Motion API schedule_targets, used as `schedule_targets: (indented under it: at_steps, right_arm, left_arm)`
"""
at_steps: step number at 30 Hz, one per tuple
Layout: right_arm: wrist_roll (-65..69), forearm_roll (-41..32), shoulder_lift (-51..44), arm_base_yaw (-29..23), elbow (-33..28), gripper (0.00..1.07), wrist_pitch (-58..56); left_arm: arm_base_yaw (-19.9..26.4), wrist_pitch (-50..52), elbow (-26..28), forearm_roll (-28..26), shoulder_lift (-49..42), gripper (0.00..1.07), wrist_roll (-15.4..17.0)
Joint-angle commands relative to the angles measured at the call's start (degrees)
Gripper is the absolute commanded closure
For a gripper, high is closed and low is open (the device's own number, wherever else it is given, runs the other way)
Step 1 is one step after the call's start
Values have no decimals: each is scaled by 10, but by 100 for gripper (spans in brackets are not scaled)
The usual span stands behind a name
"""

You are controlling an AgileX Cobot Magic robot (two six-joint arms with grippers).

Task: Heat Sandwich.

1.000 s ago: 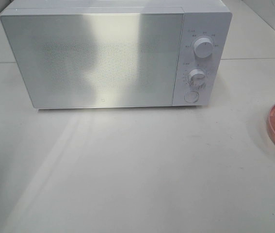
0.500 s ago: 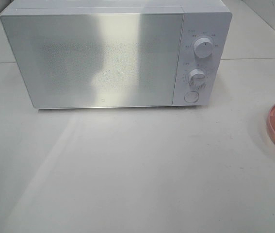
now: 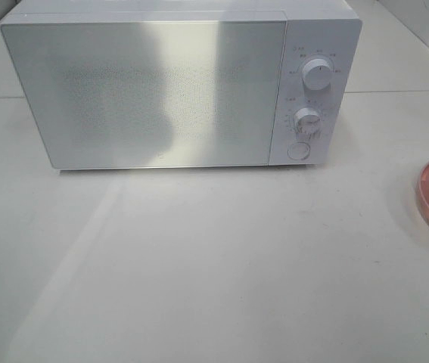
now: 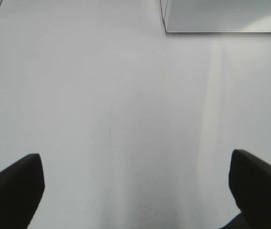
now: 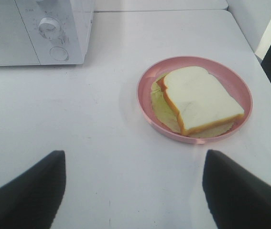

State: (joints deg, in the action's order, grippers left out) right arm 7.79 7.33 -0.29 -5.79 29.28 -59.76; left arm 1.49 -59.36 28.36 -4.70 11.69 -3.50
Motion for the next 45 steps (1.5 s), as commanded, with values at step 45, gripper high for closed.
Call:
schedule_targets:
  at_steps: [45]
  right_arm:
    - [-3, -2, -14, 5, -1, 31, 2]
  left_arm:
    - [1, 5, -1, -3, -134, 2, -1]
